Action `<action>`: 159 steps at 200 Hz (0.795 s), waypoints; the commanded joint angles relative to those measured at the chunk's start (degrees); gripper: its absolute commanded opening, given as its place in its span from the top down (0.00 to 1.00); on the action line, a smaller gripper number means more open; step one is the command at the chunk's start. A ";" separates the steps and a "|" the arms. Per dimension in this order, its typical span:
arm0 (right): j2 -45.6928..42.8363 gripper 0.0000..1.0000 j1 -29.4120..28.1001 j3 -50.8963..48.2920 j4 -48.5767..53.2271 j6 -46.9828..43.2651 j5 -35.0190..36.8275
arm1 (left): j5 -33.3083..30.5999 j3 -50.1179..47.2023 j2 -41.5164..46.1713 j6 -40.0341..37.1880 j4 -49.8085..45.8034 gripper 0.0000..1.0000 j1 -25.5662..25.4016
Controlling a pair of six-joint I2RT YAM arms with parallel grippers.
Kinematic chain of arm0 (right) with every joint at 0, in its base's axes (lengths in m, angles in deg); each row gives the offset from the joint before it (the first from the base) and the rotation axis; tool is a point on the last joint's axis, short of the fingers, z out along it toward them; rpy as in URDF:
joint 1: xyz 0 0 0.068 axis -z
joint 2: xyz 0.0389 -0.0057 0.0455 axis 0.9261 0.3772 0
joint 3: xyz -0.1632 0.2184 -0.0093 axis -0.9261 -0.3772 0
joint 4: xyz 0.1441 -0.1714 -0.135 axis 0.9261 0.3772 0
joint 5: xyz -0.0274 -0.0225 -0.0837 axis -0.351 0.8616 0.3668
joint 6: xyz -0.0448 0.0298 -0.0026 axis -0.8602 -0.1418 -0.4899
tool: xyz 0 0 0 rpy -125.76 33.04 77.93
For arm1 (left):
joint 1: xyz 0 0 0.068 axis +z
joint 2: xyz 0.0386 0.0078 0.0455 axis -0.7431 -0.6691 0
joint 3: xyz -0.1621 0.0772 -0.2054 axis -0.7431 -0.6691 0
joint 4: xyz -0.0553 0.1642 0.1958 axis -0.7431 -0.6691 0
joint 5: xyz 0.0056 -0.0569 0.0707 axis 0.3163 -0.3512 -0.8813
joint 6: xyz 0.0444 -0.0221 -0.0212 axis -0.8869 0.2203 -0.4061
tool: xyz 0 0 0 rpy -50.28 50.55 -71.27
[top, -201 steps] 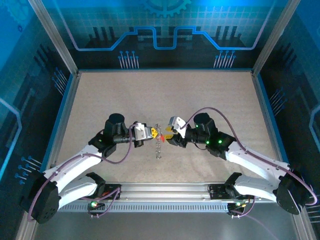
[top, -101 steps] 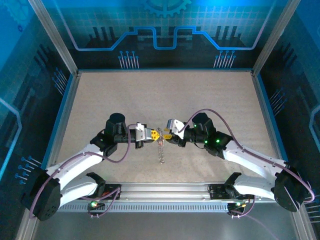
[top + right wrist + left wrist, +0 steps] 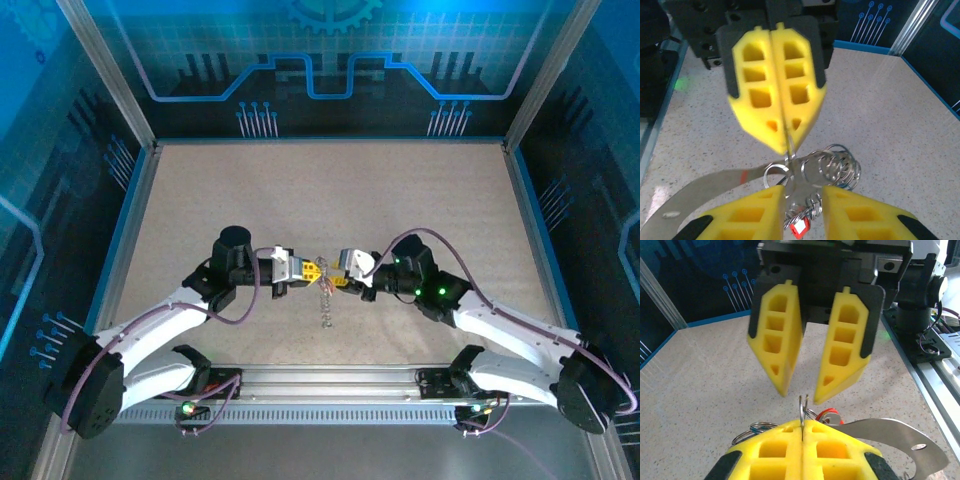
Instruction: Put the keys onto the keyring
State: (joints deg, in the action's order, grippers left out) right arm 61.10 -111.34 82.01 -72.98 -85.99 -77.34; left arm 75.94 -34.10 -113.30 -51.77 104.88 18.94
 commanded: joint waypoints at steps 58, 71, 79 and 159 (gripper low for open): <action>0.33 0.77 -1.39 2.46 1.86 -2.86 -1.09 | 7.12 1.59 -1.21 -3.43 -1.17 1.00 -0.66; 1.00 0.80 -1.80 2.75 1.92 -3.70 -1.19 | 7.56 1.52 -1.14 -2.82 -0.44 1.00 -0.73; 1.25 0.81 -2.09 2.97 2.26 -4.20 -1.23 | 7.44 1.28 -1.13 -2.20 0.44 1.00 -0.67; -3.14 0.73 -3.08 0.48 3.96 -5.55 -0.76 | 6.57 0.26 -0.65 -0.75 3.01 1.00 -0.79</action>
State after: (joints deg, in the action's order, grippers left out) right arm 59.96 -113.27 83.26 -70.03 -90.51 -76.64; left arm 80.42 -34.06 -114.41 -52.86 104.27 18.68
